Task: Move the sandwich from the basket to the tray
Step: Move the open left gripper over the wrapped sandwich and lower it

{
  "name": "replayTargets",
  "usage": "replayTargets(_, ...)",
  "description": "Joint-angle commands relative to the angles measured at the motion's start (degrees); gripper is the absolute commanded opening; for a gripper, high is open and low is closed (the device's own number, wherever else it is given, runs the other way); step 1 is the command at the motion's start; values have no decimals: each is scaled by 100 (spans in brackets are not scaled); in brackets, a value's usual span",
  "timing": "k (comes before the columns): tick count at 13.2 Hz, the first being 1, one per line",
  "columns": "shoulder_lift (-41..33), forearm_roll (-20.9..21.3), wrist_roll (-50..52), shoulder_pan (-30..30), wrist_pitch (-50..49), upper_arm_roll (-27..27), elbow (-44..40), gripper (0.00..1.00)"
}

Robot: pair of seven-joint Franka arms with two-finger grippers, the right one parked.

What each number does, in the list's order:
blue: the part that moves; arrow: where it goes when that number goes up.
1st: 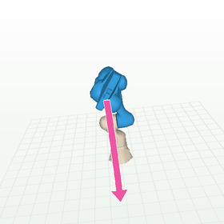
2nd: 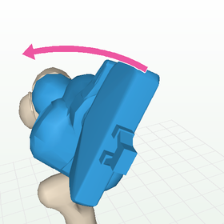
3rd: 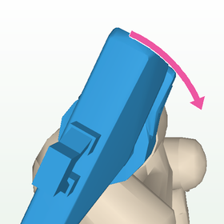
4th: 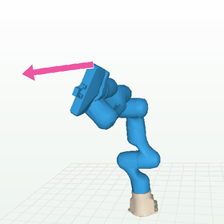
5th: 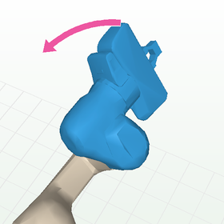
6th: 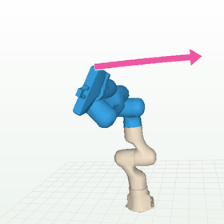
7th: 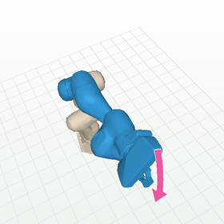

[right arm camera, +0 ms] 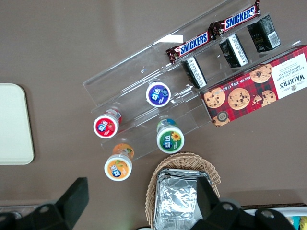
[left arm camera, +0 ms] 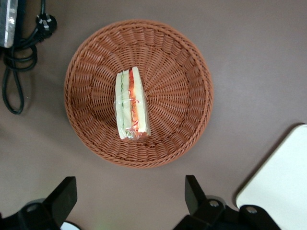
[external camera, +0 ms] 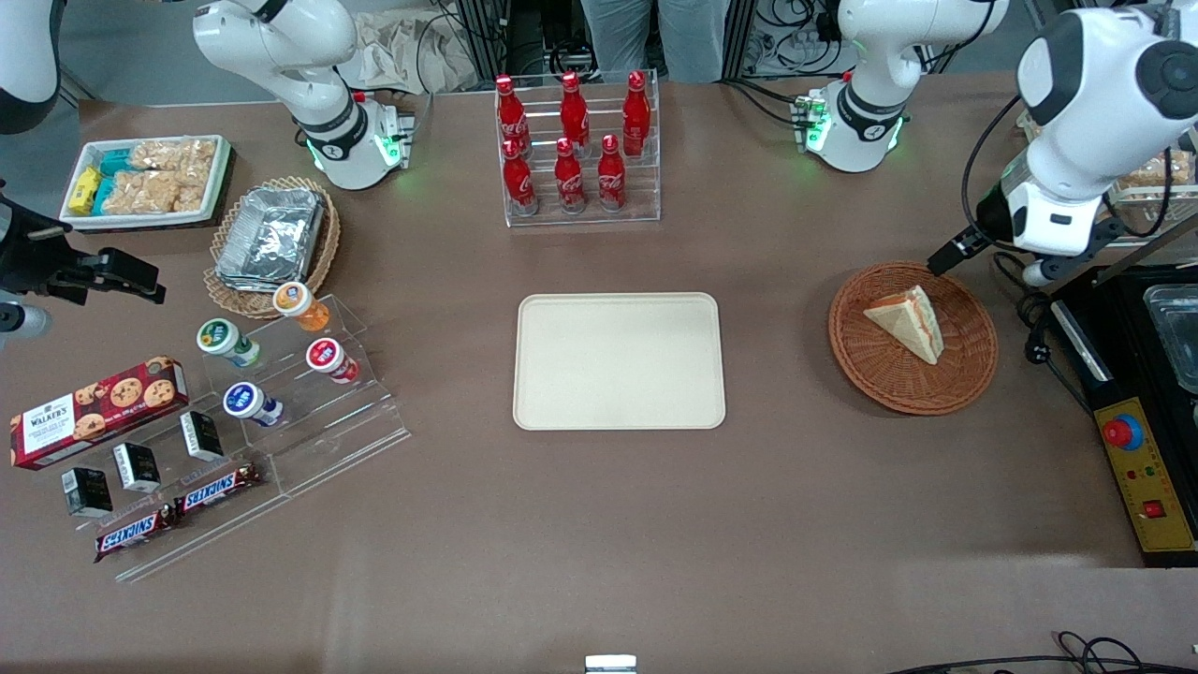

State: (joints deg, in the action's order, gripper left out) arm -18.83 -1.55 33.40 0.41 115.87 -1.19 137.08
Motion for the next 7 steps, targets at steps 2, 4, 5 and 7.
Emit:
replayTargets(2, -235, 85, 131, -32, 750, -30, 687, 100)
replayTargets(4, -218, 85, 131, -216, 1155, -48, 960, 100)
replayTargets(5, -192, 85, 131, -225, 1253, -39, 1039, 100)
replayTargets(7, -148, 85, 131, -322, 1489, -48, 1188, 100)
